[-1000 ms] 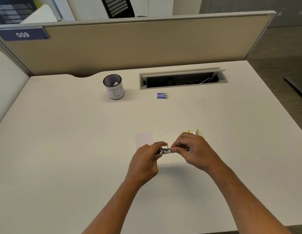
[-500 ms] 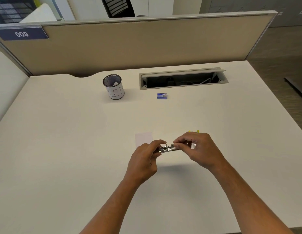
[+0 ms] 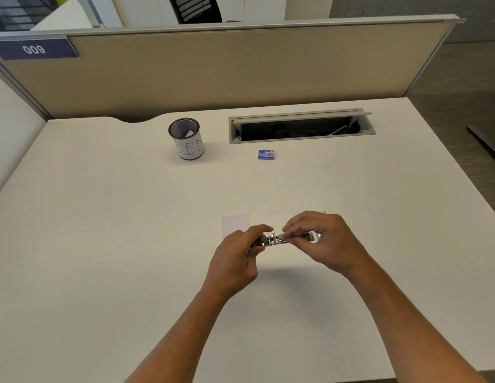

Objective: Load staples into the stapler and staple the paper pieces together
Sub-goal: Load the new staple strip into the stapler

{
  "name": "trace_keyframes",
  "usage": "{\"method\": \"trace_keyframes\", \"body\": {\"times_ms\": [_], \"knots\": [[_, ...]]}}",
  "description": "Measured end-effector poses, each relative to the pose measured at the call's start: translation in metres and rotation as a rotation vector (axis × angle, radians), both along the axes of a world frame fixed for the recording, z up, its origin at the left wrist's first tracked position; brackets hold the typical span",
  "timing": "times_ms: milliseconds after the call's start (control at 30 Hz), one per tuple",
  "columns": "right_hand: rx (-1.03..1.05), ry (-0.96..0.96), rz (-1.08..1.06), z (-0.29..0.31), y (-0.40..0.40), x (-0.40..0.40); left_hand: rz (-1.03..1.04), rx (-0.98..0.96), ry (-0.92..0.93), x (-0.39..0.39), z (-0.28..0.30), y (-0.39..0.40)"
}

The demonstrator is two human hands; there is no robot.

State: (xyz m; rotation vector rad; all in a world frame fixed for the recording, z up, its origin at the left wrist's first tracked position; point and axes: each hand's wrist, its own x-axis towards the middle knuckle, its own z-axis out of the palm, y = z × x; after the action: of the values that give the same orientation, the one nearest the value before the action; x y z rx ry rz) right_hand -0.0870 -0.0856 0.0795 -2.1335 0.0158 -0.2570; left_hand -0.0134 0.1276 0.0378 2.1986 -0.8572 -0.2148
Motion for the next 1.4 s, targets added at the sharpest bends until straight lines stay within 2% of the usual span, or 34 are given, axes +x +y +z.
{"method": "trace_keyframes", "body": {"times_ms": [500,700,1033,1400], "knots": [[-0.245,-0.033,0.113,0.003,0.001,0.007,-0.001,-0.002,-0.017,0.002,-0.001,-0.001],[-0.264,-0.016,0.097,-0.002,0.001,0.009,0.0,-0.006,-0.013,0.003,0.0,-0.001],[-0.476,0.012,0.128,-0.002,-0.012,0.008,-0.01,0.017,-0.048,0.006,0.001,-0.002],[-0.571,-0.056,0.177,0.003,-0.008,0.018,0.013,0.012,-0.047,0.014,0.006,0.001]]}}
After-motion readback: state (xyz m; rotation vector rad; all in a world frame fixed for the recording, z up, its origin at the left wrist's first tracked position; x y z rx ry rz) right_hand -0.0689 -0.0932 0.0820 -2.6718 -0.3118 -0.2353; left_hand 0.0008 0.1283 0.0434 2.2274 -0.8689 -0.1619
